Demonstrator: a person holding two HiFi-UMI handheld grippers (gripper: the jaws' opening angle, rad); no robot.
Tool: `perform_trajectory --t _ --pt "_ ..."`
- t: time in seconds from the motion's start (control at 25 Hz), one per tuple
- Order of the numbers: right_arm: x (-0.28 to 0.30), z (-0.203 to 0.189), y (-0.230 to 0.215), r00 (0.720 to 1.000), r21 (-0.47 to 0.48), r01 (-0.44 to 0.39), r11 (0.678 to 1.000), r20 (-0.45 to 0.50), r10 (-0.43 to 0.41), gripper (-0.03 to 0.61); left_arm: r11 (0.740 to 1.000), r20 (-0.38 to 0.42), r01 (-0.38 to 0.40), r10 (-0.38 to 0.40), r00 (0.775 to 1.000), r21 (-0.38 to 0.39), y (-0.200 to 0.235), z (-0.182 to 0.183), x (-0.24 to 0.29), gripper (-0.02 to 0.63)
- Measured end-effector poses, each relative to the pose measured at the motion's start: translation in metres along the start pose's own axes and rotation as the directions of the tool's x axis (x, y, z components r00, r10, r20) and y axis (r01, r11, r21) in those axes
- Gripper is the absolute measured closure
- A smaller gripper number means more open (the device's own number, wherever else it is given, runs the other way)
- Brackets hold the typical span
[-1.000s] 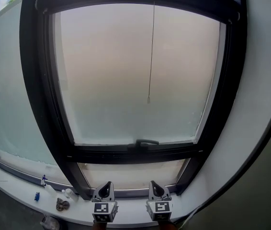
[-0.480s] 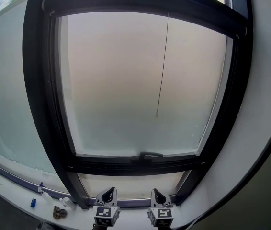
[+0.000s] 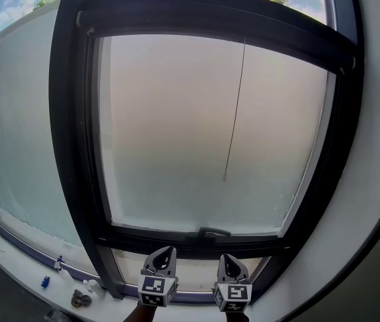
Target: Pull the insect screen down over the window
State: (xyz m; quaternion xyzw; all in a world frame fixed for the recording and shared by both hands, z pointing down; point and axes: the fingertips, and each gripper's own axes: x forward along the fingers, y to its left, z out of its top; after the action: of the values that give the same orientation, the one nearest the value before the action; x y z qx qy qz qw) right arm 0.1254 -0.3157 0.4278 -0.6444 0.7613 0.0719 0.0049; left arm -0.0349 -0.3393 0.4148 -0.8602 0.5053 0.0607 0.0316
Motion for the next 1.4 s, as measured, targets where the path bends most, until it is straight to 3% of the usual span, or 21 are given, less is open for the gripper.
perform_trajectory --t 0.24,0.44,0.6,0.8,0.96,1.16,1.32,1.4 --pt "0.028 0.078 -0.028 0.989 -0.090 0.026 0.996 0.149 -0.012 0.577 0.986 0.140 -0.006 -0.017 0.990 0.169 0.000 0.074 0.030 0.615" --pt "0.042 0.159 -0.043 0.959 -0.209 0.078 0.975 0.284 -0.016 0.577 0.954 0.227 -0.076 0.009 0.974 0.289 0.010 0.145 0.039 0.615" --pt "0.053 0.218 -0.057 0.928 -0.255 0.110 0.961 0.372 -0.007 0.575 0.896 0.287 -0.144 0.019 0.958 0.420 0.019 0.190 0.055 0.615" --pt "0.068 0.273 -0.072 0.911 -0.425 0.185 0.886 0.412 0.007 0.575 0.814 0.331 -0.234 0.055 0.942 0.531 0.034 0.241 0.068 0.615" --pt "0.071 0.323 -0.082 0.892 -0.540 0.267 0.798 0.452 0.008 0.577 0.729 0.378 -0.310 0.076 0.923 0.610 0.037 0.290 0.080 0.615" --pt "0.085 0.367 -0.087 0.892 -0.694 0.318 0.646 0.450 0.045 0.575 0.624 0.414 -0.384 0.105 0.904 0.681 0.042 0.344 0.094 0.615" --pt "0.094 0.396 -0.091 0.898 -0.781 0.333 0.528 0.434 0.076 0.572 0.500 0.459 -0.468 0.151 0.875 0.728 0.041 0.380 0.098 0.615" --pt "0.099 0.412 -0.090 0.902 -0.816 0.336 0.470 0.422 0.087 0.539 0.455 0.482 -0.501 0.166 0.860 0.736 0.041 0.400 0.098 0.615"
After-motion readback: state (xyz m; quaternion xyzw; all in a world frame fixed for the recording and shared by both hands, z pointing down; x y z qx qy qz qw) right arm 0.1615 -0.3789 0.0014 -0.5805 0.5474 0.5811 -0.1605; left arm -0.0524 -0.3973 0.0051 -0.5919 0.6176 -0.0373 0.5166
